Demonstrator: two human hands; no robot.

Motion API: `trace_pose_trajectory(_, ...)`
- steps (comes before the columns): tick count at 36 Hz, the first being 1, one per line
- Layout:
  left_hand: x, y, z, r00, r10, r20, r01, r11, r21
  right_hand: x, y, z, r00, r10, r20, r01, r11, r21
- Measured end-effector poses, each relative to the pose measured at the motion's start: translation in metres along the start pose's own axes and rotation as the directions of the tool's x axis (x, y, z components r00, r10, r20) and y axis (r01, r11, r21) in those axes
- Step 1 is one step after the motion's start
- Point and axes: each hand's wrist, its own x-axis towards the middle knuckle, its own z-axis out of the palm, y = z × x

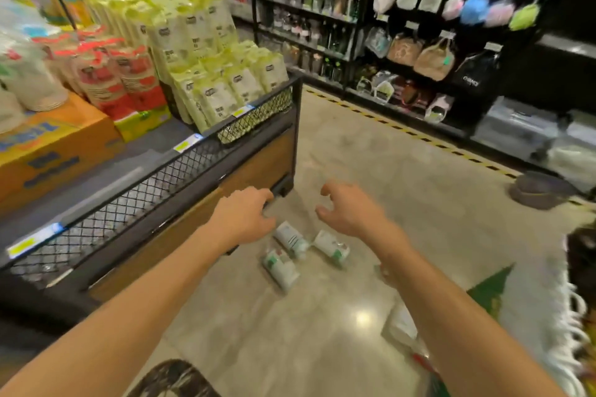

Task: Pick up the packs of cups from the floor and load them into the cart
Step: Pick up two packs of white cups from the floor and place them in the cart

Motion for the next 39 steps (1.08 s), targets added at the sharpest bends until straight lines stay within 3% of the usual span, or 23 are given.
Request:
trace_pose_trajectory(6, 0.072, -0.006, 0.027, 0.995, -0.073, 0.068, 0.076, 0.996, -0.041, 0.065, 0.030, 0.017, 0.998, 0.034, 0.049, -0.037, 0.997, 0.061)
trace_pose_trajectory(15, 0.220, -0.059, 0.076, 0.967, -0.200, 0.155, 0.228, 0.955, -0.188, 0.227, 0.049, 0.063, 0.977, 0.008, 0.213, -0.010, 1.000, 0.010)
trace_pose_trajectory(24, 0.374, -0.126, 0.193, 0.869, -0.415, 0.270, 0.476, 0.850, -0.226, 0.417, 0.088, 0.179, 0.938, 0.006, 0.346, -0.006, 1.000, 0.000)
trace_pose_trajectory(27, 0.412, -0.146, 0.264, 0.800, -0.502, 0.328, 0.592, 0.748, -0.300, 0.469, 0.110, 0.245, 0.923, 0.015, 0.385, -0.023, 1.000, 0.017)
trace_pose_trajectory(31, 0.453, -0.169, 0.378, 0.656, -0.625, 0.423, 0.755, 0.535, -0.380, 0.530, 0.146, 0.354, 0.883, 0.011, 0.470, -0.015, 1.000, 0.006)
trace_pose_trajectory(35, 0.487, -0.186, 0.502, 0.547, -0.673, 0.498, 0.829, 0.351, -0.436, 0.576, 0.188, 0.476, 0.840, 0.045, 0.540, -0.050, 0.999, -0.005)
trace_pose_trajectory(39, 0.513, -0.203, 0.618, 0.383, -0.705, 0.597, 0.897, 0.129, -0.424, 0.611, 0.221, 0.585, 0.837, 0.097, 0.539, -0.122, 0.992, 0.011)
